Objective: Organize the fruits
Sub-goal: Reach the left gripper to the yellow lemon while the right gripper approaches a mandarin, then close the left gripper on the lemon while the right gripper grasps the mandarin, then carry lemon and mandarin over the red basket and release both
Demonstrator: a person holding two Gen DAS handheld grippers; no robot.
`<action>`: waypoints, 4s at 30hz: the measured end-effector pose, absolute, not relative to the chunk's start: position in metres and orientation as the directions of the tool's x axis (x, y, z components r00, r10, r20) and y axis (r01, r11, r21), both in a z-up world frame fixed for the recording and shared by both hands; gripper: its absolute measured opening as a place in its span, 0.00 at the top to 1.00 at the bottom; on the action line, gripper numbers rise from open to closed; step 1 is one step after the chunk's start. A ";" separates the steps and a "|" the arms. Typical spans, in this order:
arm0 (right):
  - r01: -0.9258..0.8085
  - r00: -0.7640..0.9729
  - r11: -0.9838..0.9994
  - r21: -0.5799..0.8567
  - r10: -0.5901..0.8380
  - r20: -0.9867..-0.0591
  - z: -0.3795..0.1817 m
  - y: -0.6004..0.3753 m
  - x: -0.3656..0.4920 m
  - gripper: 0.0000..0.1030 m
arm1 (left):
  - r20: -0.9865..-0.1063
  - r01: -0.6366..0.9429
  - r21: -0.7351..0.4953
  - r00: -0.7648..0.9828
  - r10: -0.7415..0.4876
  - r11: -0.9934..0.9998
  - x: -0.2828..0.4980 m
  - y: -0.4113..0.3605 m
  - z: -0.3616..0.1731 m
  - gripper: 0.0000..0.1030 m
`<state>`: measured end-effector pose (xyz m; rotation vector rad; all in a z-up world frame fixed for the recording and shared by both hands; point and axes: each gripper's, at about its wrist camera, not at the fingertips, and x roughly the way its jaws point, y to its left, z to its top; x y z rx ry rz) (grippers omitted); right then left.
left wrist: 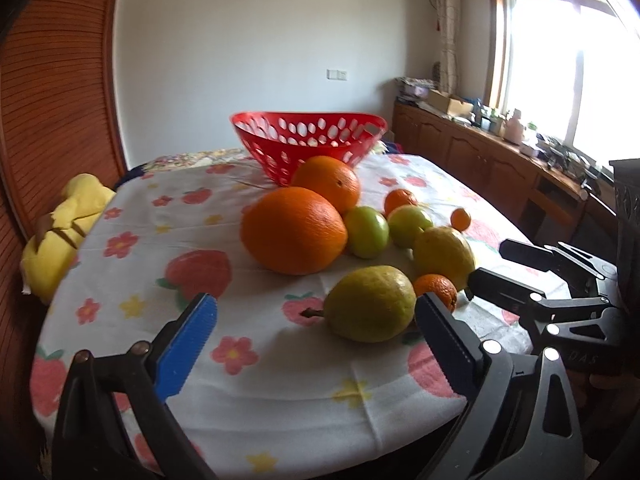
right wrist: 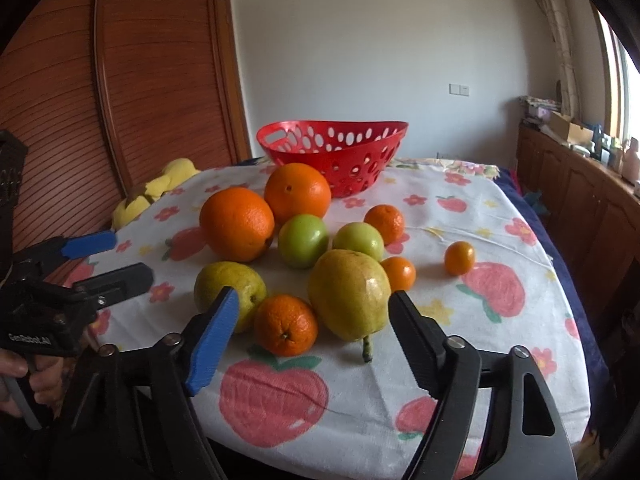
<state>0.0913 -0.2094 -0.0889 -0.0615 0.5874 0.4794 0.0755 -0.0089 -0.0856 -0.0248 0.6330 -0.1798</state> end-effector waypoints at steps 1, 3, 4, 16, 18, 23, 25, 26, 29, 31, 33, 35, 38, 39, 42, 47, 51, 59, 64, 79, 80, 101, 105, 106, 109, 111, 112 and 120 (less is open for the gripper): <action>-0.455 0.723 0.887 0.077 0.419 -0.550 -0.090 -0.208 0.092 0.28 | -0.591 0.171 -0.084 0.784 -0.187 0.982 0.078 -0.011 -0.088 0.07; -0.460 0.716 0.884 0.080 0.423 -0.555 -0.092 -0.208 0.092 0.28 | -0.598 0.180 -0.090 0.777 -0.198 0.980 0.082 -0.016 -0.092 0.07; -0.463 0.712 0.882 0.084 0.427 -0.558 -0.093 -0.208 0.093 0.28 | -0.603 0.189 -0.096 0.770 -0.208 0.977 0.084 -0.018 -0.094 0.08; -0.476 0.689 0.873 0.102 0.443 -0.573 -0.096 -0.211 0.096 0.34 | -0.646 0.259 -0.138 0.708 -0.285 0.956 0.107 -0.029 -0.105 0.14; -0.480 0.686 0.871 0.099 0.444 -0.577 -0.096 -0.211 0.095 0.35 | -0.674 0.271 -0.131 0.681 -0.286 0.954 0.114 -0.034 -0.111 0.14; -0.499 0.672 0.863 0.085 0.446 -0.591 -0.097 -0.208 0.094 0.40 | -0.683 0.277 -0.141 0.668 -0.296 0.950 0.118 -0.036 -0.120 0.18; -0.500 0.666 0.862 0.088 0.447 -0.597 -0.098 -0.208 0.095 0.41 | -0.670 0.292 -0.176 0.664 -0.332 0.940 0.116 -0.031 -0.120 0.31; -0.500 0.662 0.861 0.091 0.449 -0.600 -0.099 -0.208 0.096 0.41 | -0.669 0.293 -0.184 0.662 -0.338 0.938 0.117 -0.029 -0.120 0.31; -0.509 0.647 0.855 0.100 0.456 -0.611 -0.101 -0.205 0.098 0.41 | -0.667 0.292 -0.184 0.664 -0.337 0.939 0.113 -0.024 -0.121 0.32; -0.517 0.640 0.850 0.096 0.459 -0.616 -0.102 -0.201 0.099 0.42 | -0.671 0.271 -0.154 0.677 -0.302 0.950 0.111 -0.020 -0.120 0.33; -0.528 0.630 0.844 0.094 0.464 -0.623 -0.105 -0.196 0.100 0.42 | -0.670 0.262 -0.159 0.679 -0.299 0.952 0.109 -0.013 -0.120 0.33; -0.535 0.621 0.840 0.091 0.464 -0.632 -0.108 -0.193 0.100 0.43 | -0.669 0.255 -0.184 0.675 -0.311 0.949 0.108 -0.004 -0.121 0.33; -0.541 0.612 0.837 0.082 0.459 -0.644 -0.114 -0.187 0.102 0.44 | -0.668 0.241 -0.176 0.682 -0.296 0.954 0.104 0.002 -0.122 0.33; -0.541 0.611 0.837 0.077 0.455 -0.647 -0.115 -0.185 0.102 0.44 | -0.668 0.238 -0.174 0.685 -0.293 0.955 0.103 0.003 -0.121 0.33; -0.541 0.610 0.839 0.060 0.441 -0.659 -0.120 -0.180 0.105 0.44 | -0.663 0.233 -0.187 0.687 -0.298 0.954 0.101 0.009 -0.121 0.33; -0.534 0.631 0.846 0.007 0.404 -0.662 -0.122 -0.169 0.105 0.43 | -0.661 0.234 -0.187 0.688 -0.298 0.954 0.099 0.010 -0.123 0.33; -0.527 0.661 0.847 -0.075 0.352 -0.663 -0.125 -0.157 0.106 0.43 | -0.653 0.235 -0.192 0.694 -0.303 0.953 0.095 0.015 -0.122 0.33; -0.510 0.706 0.838 -0.197 0.276 -0.653 -0.132 -0.141 0.112 0.50 | -0.647 0.220 -0.196 0.703 -0.294 0.956 0.090 0.026 -0.122 0.33; -0.508 0.714 0.836 -0.207 0.274 -0.644 -0.131 -0.140 0.115 0.57 | -0.649 0.217 -0.199 0.702 -0.295 0.956 0.091 0.027 -0.123 0.33; -0.586 0.624 0.810 -0.036 0.422 -0.658 -0.120 -0.144 0.116 0.57 | -0.652 0.221 -0.180 0.703 -0.284 0.959 0.094 0.026 -0.121 0.33; -0.592 0.612 0.806 -0.026 0.428 -0.665 -0.121 -0.143 0.117 0.57 | -0.653 0.217 -0.177 0.704 -0.280 0.960 0.095 0.027 -0.121 0.33; -0.636 0.580 0.771 0.017 0.492 -0.650 -0.100 -0.138 0.138 0.56 | -0.612 0.219 -0.191 0.735 -0.290 0.957 0.110 0.039 -0.081 0.33; -0.635 0.595 0.772 0.021 0.507 -0.623 -0.071 -0.145 0.152 0.55 | -0.586 0.242 -0.175 0.753 -0.298 0.955 0.125 0.038 -0.054 0.33; -0.634 0.599 0.773 0.021 0.508 -0.619 -0.065 -0.147 0.157 0.55 | -0.579 0.249 -0.169 0.758 -0.301 0.954 0.130 0.037 -0.047 0.33; -0.621 0.619 0.784 0.018 0.504 -0.602 -0.046 -0.155 0.174 0.55 | -0.566 0.262 -0.156 0.766 -0.303 0.953 0.147 0.035 -0.031 0.33; -0.607 0.636 0.794 0.013 0.495 -0.592 -0.033 -0.162 0.189 0.55 | -0.562 0.272 -0.148 0.768 -0.307 0.951 0.159 0.033 -0.022 0.33; -0.601 0.643 0.799 0.011 0.491 -0.588 -0.028 -0.165 0.196 0.55 | -0.561 0.277 -0.145 0.768 -0.309 0.950 0.165 0.032 -0.019 0.33; -0.556 0.674 0.831 0.009 0.457 -0.581 0.006 -0.184 0.251 0.55 | -0.574 0.314 -0.133 0.749 -0.331 0.940 0.215 0.020 -0.004 0.33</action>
